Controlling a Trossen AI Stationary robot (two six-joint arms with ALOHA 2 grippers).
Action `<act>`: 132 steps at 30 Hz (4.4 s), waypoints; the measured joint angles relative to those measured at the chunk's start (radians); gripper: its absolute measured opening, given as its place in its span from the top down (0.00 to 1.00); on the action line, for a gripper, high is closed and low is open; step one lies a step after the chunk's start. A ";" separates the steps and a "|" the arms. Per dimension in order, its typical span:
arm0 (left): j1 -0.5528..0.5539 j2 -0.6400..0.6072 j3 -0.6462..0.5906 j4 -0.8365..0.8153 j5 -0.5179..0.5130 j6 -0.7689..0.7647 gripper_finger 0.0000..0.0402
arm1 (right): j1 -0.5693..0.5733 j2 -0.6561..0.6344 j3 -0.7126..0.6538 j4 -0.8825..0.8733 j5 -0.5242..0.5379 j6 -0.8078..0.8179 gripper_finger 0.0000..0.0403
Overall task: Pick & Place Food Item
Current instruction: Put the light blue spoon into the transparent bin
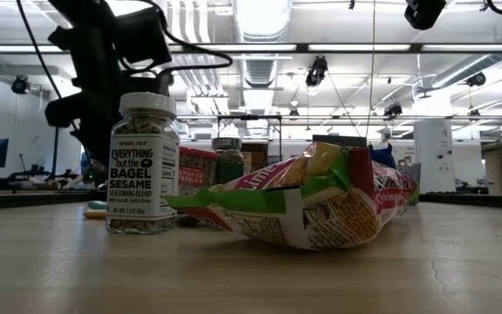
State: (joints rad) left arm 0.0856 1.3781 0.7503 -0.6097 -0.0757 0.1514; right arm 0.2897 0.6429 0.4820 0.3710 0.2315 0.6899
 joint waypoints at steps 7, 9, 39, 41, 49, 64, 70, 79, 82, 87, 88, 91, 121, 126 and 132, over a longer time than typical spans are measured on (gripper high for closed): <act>-0.003 0.005 -0.068 0.080 0.047 0.095 0.35 | 0.000 -0.001 0.000 0.000 0.001 0.010 0.09; -0.003 0.005 -0.084 0.104 0.057 0.118 0.35 | 0.000 -0.001 0.000 0.000 0.002 0.011 0.09; -0.009 0.143 -0.119 0.229 0.137 0.114 0.90 | 0.000 -0.001 0.000 0.003 0.006 0.018 0.09; -0.009 0.142 -0.119 0.229 0.132 0.092 0.90 | 0.000 -0.001 0.000 0.002 0.006 0.018 0.09; -0.011 0.134 -0.122 0.229 0.147 0.061 0.90 | 0.000 -0.001 0.000 0.002 0.006 0.014 0.09; -0.018 -0.024 -0.067 0.127 0.185 0.076 0.90 | 0.000 -0.001 0.000 0.001 0.003 0.014 0.09; -0.022 -0.090 0.007 -0.006 0.238 0.077 0.90 | 0.000 -0.001 0.000 0.000 0.004 0.006 0.09; -0.021 -0.120 0.175 -0.108 0.234 0.044 0.90 | 0.000 -0.001 0.000 0.000 0.004 -0.005 0.09; -0.012 -0.120 0.236 -0.124 0.168 0.006 0.90 | 0.000 -0.001 0.000 -0.001 0.005 -0.009 0.09; 0.036 -0.120 0.316 -0.193 0.072 -0.036 0.90 | 0.000 -0.001 0.000 -0.001 0.017 0.007 0.09; 0.052 -0.120 0.326 -0.203 0.064 -0.046 0.90 | 0.000 -0.001 0.000 -0.001 0.027 0.014 0.09; 0.112 -0.120 0.343 -0.228 0.057 -0.081 0.90 | -0.001 -0.001 0.000 -0.001 0.039 0.032 0.09; 0.695 0.218 0.342 -0.177 0.104 0.209 0.90 | 0.000 -0.001 0.000 0.000 0.040 0.068 0.09; 0.698 0.250 0.341 -0.130 0.101 0.231 0.90 | 0.000 -0.001 0.000 0.000 0.039 0.070 0.09; 0.699 0.271 0.341 -0.130 0.110 0.253 0.90 | 0.000 -0.001 0.000 0.000 0.039 0.070 0.09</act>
State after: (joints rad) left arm 0.7845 1.6492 1.0916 -0.7392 0.0341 0.4046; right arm 0.2896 0.6418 0.4820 0.3714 0.2703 0.7600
